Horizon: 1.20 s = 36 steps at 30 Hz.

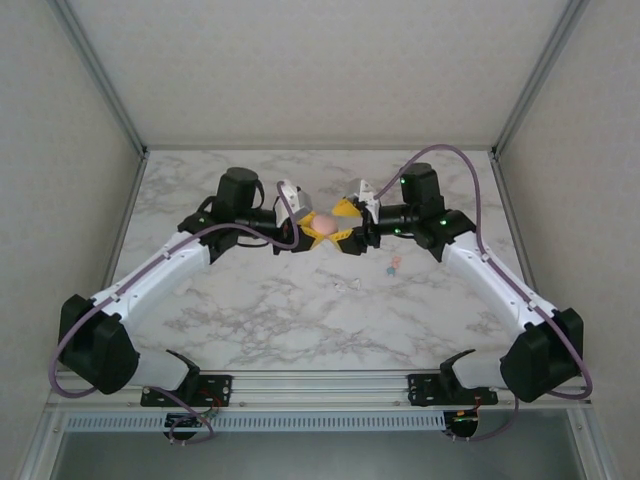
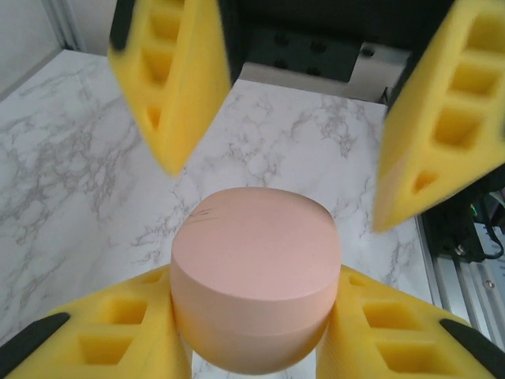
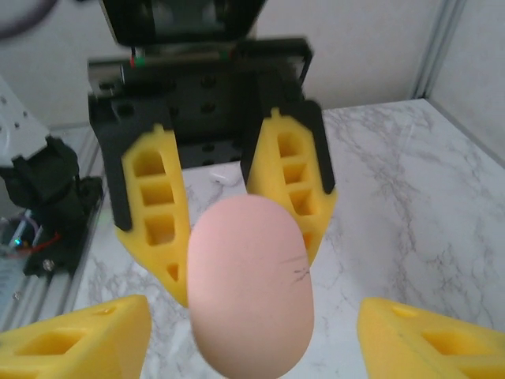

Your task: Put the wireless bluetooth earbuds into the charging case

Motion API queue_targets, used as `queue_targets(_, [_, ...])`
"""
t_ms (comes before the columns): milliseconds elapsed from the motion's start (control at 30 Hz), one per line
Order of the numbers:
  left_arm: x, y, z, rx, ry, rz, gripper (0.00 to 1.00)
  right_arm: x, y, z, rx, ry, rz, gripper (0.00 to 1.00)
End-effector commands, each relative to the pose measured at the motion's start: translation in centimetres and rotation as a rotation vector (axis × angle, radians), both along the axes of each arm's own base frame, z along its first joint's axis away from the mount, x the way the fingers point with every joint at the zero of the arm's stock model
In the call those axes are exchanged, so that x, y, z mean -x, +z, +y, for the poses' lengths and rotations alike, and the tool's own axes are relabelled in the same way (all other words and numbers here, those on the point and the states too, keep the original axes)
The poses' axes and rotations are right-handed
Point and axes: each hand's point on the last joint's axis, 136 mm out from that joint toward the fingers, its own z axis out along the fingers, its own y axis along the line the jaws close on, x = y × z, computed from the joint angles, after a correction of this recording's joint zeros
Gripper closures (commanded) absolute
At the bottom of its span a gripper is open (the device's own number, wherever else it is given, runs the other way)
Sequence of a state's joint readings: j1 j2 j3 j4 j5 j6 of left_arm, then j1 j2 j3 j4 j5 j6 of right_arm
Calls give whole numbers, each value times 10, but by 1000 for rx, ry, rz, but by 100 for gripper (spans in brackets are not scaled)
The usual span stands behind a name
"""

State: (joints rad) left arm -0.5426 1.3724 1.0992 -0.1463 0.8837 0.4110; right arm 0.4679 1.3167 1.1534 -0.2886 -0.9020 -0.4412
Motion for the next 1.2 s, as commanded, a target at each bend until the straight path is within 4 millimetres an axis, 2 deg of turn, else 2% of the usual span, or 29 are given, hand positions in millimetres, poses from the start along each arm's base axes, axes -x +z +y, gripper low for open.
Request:
queue_targets(0, [-10, 34, -3, 162, 83, -45, 84, 14, 15, -6, -45, -9, 137, 24])
queue_targets(100, [-18, 41, -1, 243, 148, -48, 85, 16, 26, -11, -65, -44, 218, 22])
queue_targets(300, [-18, 51, -4, 328, 153, -28, 86, 1, 19, -21, -16, -198, 273, 22])
queue_targets(400, [-16, 49, -7, 326, 140, -15, 86, -9, 16, -22, 6, -248, 299, 23])
queue_targets(633, [-9, 49, -13, 297, 91, -13, 86, -22, 27, -18, -16, -280, 327, 25])
queue_targets(967, [-7, 51, -15, 297, 80, -18, 86, -35, 16, -17, 13, -315, 328, 28])
queue_targets(1167, [4, 45, -15, 250, 35, -22, 86, -48, 26, -17, -31, -377, 340, 30])
